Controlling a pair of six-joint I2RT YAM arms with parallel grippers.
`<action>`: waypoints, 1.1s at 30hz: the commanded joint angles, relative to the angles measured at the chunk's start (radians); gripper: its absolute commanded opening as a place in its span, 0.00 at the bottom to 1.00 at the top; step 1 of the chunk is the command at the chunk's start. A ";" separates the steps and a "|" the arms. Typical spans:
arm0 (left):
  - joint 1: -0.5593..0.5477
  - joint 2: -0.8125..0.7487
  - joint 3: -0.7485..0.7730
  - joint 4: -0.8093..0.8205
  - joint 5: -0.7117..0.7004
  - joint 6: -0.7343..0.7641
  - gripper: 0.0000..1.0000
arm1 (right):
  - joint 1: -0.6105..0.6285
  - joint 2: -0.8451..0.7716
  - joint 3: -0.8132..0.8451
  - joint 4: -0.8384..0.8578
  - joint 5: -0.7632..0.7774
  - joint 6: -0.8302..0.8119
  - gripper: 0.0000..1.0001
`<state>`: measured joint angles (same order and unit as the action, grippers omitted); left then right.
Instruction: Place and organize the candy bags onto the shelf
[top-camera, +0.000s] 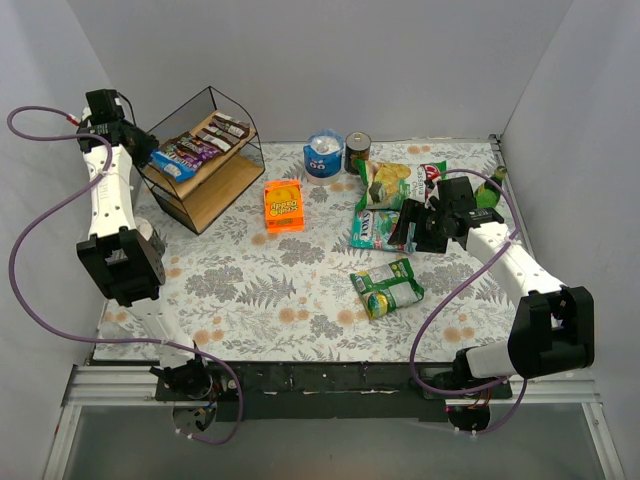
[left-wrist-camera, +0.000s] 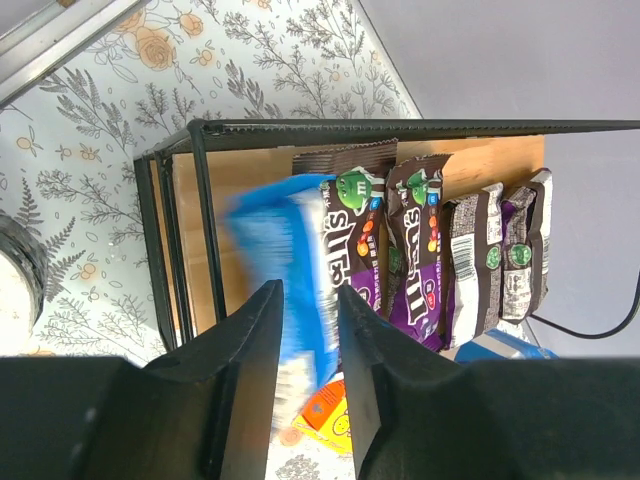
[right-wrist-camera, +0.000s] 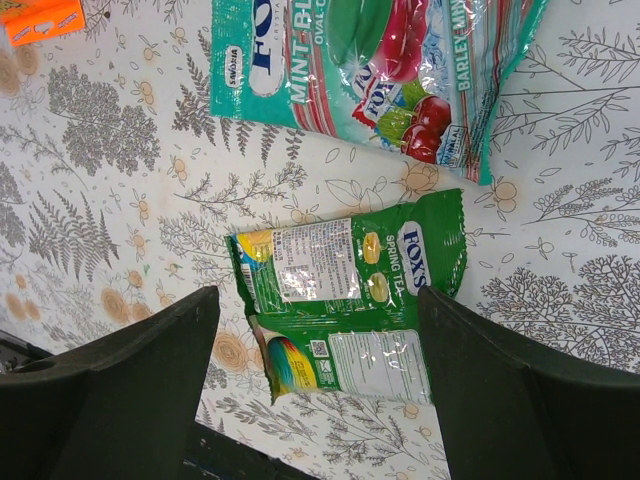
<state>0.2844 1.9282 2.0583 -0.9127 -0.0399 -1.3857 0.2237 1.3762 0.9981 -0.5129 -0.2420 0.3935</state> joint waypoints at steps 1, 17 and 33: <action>0.006 -0.021 0.037 -0.048 -0.029 0.017 0.29 | -0.004 -0.014 -0.007 0.036 -0.017 -0.001 0.87; -0.001 -0.083 0.046 0.009 0.038 0.004 0.33 | -0.004 -0.009 -0.003 0.033 -0.023 0.001 0.87; -0.140 -0.337 -0.087 0.276 0.307 0.053 0.91 | -0.070 -0.012 0.091 -0.038 0.013 -0.015 0.96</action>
<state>0.2249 1.6306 1.9697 -0.7044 0.1566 -1.3731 0.1608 1.3830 1.0603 -0.5365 -0.2405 0.3882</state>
